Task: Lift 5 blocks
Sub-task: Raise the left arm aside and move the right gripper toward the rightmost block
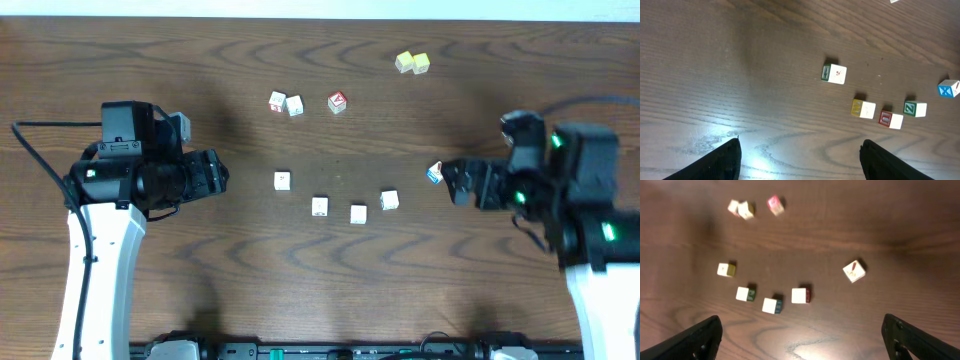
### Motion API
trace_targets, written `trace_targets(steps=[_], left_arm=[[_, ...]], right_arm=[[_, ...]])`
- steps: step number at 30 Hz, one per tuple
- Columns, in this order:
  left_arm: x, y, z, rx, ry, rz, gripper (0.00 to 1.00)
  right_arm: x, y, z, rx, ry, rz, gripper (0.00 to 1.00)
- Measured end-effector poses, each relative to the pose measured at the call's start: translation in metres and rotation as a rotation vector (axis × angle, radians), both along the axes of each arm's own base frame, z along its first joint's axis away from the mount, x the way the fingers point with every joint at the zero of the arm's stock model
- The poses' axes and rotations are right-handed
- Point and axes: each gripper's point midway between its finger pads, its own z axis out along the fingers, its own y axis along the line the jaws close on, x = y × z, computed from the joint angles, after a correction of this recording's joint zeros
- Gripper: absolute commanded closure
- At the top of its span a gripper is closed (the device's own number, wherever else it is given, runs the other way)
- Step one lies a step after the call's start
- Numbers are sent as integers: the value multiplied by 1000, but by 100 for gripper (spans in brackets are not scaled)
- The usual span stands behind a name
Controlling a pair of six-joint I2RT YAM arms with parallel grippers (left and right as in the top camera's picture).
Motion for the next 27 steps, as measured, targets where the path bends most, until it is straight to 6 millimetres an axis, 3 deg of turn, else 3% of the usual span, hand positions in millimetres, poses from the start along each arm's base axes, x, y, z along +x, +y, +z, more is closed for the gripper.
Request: trace_targets(steps=[3,5,10,16,19,22,27], left_arm=[[0,0,0,0,0,0,23],[0,0,0,0,0,0,24],[0,0,0,0,0,0,24],[0,0,0,0,0,0,23],[0,0,0,0,0,0,23],[0,0,0,0,0,0,24],[0,0,0,0,0,0,23]], right_arm=[[12,3,-29,8,108,19,2],[19,5,-49,-2,171,47,9],[39,7,-94,-67,253,105,11],[59,-2,-151,-216,336,114,9],[67,-9,-176,-290,356,151,14],[71,-13,-191,-347,353,223,19],[83,-15,-212,-411,321,322,19]])
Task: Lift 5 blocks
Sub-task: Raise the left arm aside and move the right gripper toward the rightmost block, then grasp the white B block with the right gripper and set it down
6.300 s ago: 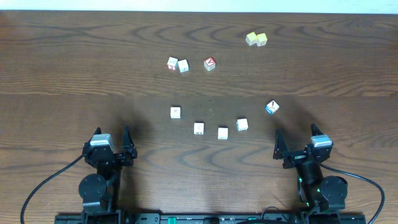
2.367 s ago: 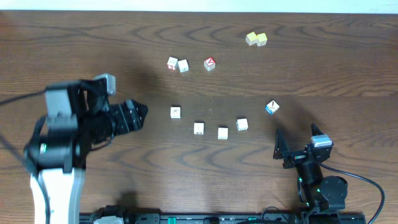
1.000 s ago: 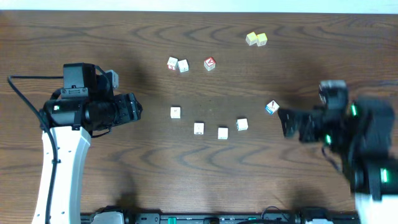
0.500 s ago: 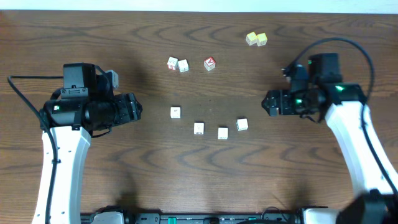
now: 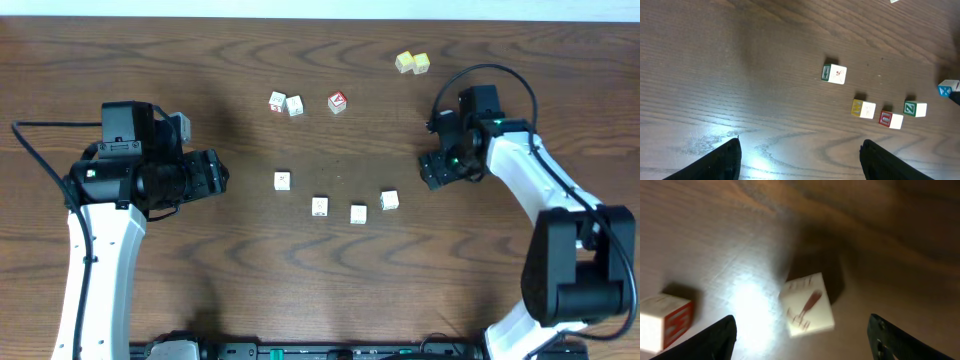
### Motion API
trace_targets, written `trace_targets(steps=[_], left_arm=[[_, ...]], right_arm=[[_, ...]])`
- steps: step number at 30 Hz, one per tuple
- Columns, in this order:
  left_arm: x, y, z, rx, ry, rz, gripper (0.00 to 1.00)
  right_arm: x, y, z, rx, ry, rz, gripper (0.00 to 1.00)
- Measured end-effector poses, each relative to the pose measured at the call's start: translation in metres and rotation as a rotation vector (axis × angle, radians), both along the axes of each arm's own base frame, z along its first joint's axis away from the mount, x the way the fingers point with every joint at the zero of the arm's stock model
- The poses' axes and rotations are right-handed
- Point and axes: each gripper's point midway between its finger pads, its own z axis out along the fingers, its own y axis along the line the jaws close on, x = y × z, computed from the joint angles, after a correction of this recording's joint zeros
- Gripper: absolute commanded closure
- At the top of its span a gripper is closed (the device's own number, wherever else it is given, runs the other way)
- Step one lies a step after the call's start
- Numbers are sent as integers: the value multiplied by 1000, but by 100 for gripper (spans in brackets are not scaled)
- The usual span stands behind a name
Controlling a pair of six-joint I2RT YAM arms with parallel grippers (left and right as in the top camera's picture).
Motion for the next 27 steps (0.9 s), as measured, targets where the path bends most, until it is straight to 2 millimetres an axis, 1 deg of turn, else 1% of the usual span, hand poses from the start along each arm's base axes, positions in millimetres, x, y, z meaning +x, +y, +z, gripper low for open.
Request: trace_targets(steps=[3,6,7,12,13,14,16,21,27], left_arm=[[0,0,0,0,0,0,24],[0,0,0,0,0,0,23],[0,0,0,0,0,0,24],[0,0,0,0,0,0,24],[0,0,0,0,0,0,24],[0,0,0,0,0,0,24],[0,0,0,0,0,0,23],[0,0,0,0,0,0,23],[0,0,0,0,0,0,24]], right_arm=[[2,-1,-15,-18,12,53,20],[0,-1,-30,-33,42,104,25],[0,-3,-32,-45,42,117,27],[8,-3,-33,-58,20,155,40],[9,-4,-33,-62,17,159,41],[10,-4,-34,-64,16,163,43],[11,-4,-33,-65,13,162,59],[13,-4,-33,-59,9,147,60],[14,-4,-33,-43,19,54,71]])
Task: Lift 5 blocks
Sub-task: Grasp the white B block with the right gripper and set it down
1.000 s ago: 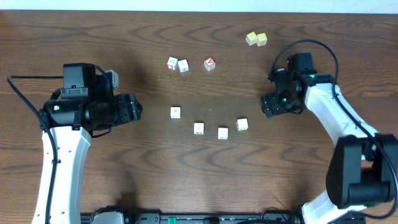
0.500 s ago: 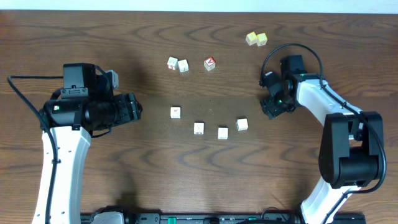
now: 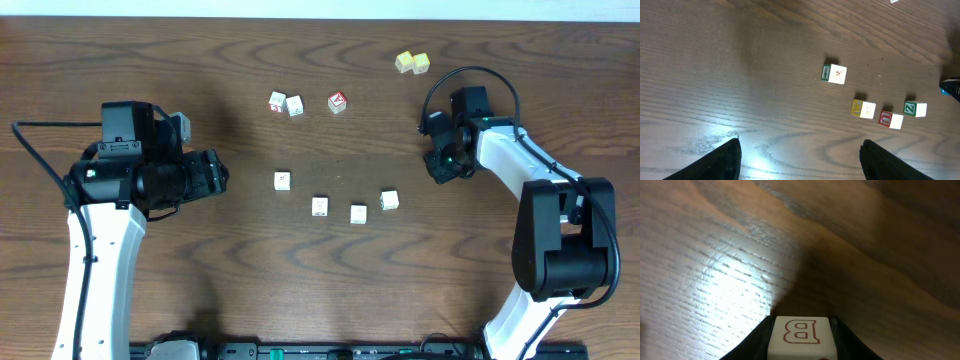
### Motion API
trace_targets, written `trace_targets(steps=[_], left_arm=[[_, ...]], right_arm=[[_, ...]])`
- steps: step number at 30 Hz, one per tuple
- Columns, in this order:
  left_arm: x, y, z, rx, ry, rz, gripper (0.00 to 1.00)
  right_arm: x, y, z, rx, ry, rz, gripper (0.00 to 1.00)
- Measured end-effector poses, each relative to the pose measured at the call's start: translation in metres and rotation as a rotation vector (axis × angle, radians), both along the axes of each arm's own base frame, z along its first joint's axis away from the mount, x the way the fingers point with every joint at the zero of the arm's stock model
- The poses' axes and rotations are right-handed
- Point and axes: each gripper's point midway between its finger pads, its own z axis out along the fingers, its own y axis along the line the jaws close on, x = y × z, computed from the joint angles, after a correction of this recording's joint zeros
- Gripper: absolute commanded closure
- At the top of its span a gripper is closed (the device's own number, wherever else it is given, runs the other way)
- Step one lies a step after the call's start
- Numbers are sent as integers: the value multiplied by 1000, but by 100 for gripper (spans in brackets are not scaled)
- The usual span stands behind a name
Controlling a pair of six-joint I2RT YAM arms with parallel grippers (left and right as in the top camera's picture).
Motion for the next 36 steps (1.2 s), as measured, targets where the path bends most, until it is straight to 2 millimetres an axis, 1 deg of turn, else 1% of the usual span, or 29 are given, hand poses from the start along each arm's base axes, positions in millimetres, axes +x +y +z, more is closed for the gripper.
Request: trace_targets(steps=[3,7,13,17,22,28,33,36], left_arm=[[0,0,0,0,0,0,24],[0,0,0,0,0,0,24],[0,0,0,0,0,0,24],[0,0,0,0,0,0,23],[0,0,0,0,0,0,23],[0,0,0,0,0,0,23],[0,0,0,0,0,0,24],[0,0,0,0,0,0,24]], right_arm=[[-2,0,0,16,17,-76,72],[-11,5,1,57,72,-185,71],[-33,25,1,115,184,-300,69],[-38,32,1,129,212,-354,69],[-38,30,1,119,213,-414,70],[-38,28,0,93,206,-432,69],[-40,22,0,56,208,-448,64],[-41,20,-1,45,208,-452,63]])
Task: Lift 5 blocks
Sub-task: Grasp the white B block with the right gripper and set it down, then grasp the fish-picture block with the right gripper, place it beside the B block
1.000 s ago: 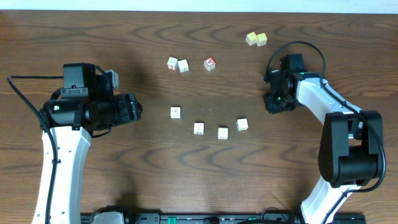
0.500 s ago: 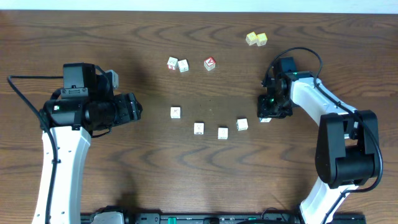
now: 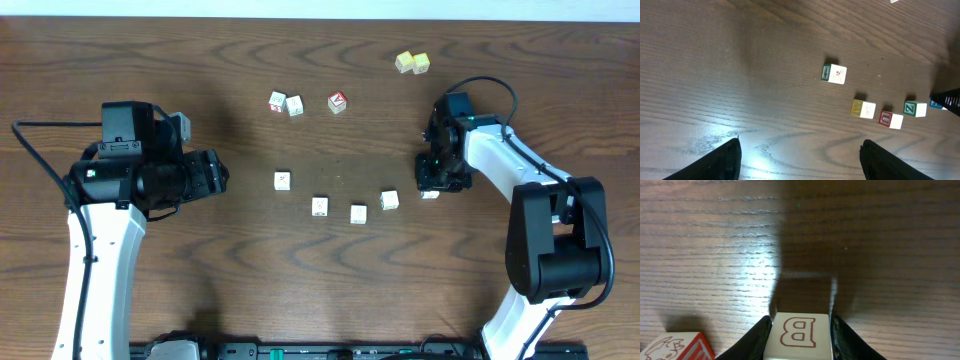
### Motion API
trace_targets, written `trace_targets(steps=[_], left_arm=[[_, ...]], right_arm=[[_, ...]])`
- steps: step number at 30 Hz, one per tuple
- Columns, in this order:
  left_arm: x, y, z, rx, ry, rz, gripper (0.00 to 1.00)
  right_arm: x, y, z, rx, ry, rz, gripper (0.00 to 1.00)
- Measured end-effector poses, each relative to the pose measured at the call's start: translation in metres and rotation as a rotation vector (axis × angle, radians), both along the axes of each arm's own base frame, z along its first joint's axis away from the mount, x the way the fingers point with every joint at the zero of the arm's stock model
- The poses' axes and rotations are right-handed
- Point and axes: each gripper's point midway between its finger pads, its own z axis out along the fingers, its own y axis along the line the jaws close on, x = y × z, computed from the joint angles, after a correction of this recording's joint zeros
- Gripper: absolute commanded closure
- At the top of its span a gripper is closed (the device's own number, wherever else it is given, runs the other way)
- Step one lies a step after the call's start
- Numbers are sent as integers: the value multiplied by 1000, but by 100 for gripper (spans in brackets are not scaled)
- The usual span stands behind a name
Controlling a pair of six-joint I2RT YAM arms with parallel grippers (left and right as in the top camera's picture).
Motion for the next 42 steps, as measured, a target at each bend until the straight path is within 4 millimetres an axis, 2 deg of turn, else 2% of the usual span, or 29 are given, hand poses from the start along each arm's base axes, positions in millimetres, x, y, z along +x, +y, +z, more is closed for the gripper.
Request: trace_targets(steps=[8,11,13,16,26,35,39,42], left_arm=[[0,0,0,0,0,0,23],[0,0,0,0,0,0,23],[0,0,0,0,0,0,23],[0,0,0,0,0,0,23],[0,0,0,0,0,0,24],[0,0,0,0,0,0,23],[0,0,0,0,0,0,23],[0,0,0,1,0,0,23]], right_arm=[[-1,-3,0,-19,6,-19,59],[-7,-7,1,-40,38,-21,59],[-12,-9,1,-51,67,-22,60],[-14,-10,1,-60,95,-25,68],[-16,-12,2,-73,108,-28,69],[-14,-13,5,-76,109,-32,51],[-6,-15,22,-76,109,-41,44],[7,-19,47,-73,95,-55,43]])
